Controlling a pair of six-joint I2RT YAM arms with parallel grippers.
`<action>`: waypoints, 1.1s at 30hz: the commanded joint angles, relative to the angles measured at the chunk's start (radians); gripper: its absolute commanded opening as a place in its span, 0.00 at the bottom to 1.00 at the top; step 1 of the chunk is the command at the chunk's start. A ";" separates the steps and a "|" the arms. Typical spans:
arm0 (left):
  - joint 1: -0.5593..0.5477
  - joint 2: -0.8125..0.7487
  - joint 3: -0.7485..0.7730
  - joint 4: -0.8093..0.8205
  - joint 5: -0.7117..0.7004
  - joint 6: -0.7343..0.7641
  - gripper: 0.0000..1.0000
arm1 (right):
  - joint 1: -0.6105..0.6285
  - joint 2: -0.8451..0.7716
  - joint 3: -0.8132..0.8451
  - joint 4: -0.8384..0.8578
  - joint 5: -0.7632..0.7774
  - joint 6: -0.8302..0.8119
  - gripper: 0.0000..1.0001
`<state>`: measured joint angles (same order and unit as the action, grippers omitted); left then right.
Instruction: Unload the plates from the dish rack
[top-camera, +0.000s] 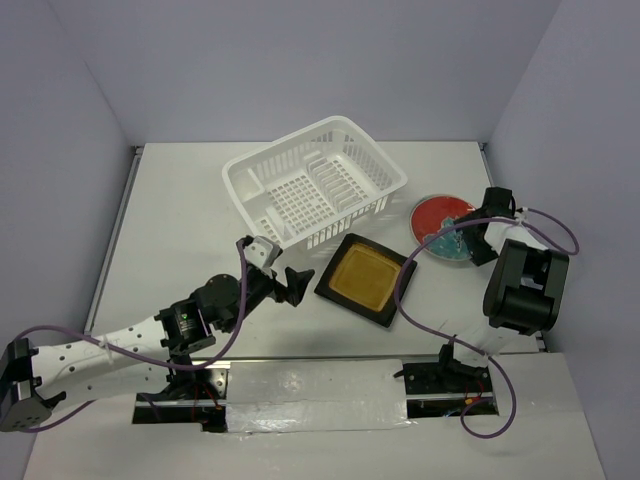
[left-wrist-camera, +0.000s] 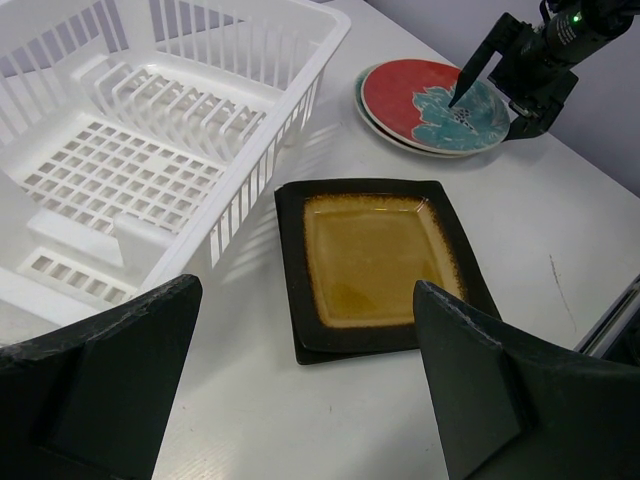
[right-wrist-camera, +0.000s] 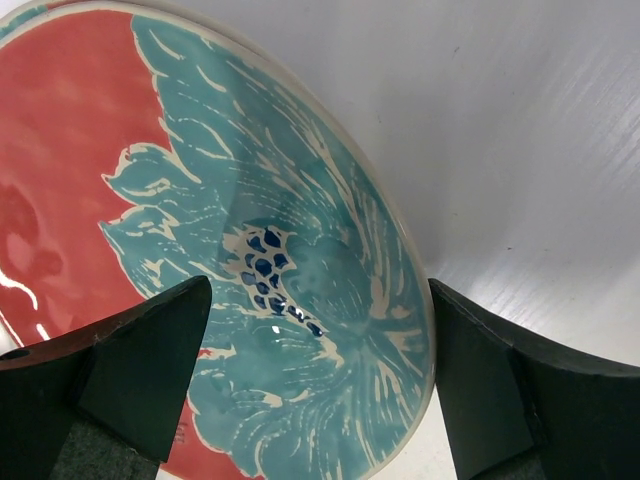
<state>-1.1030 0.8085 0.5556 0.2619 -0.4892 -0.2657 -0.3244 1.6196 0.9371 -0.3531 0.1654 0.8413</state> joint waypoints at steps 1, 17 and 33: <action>-0.004 0.003 0.036 0.042 0.014 -0.004 0.99 | 0.008 0.008 0.045 0.019 0.016 -0.007 0.92; -0.004 -0.002 0.027 0.063 0.043 0.026 0.99 | 0.033 -0.073 0.095 -0.041 0.026 -0.048 0.96; -0.004 0.004 0.021 0.077 0.058 0.048 1.00 | 0.067 -0.394 0.184 -0.213 -0.105 -0.169 1.00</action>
<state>-1.1030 0.8139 0.5556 0.2703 -0.4534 -0.2340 -0.2672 1.2991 1.0801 -0.5308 0.1101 0.7074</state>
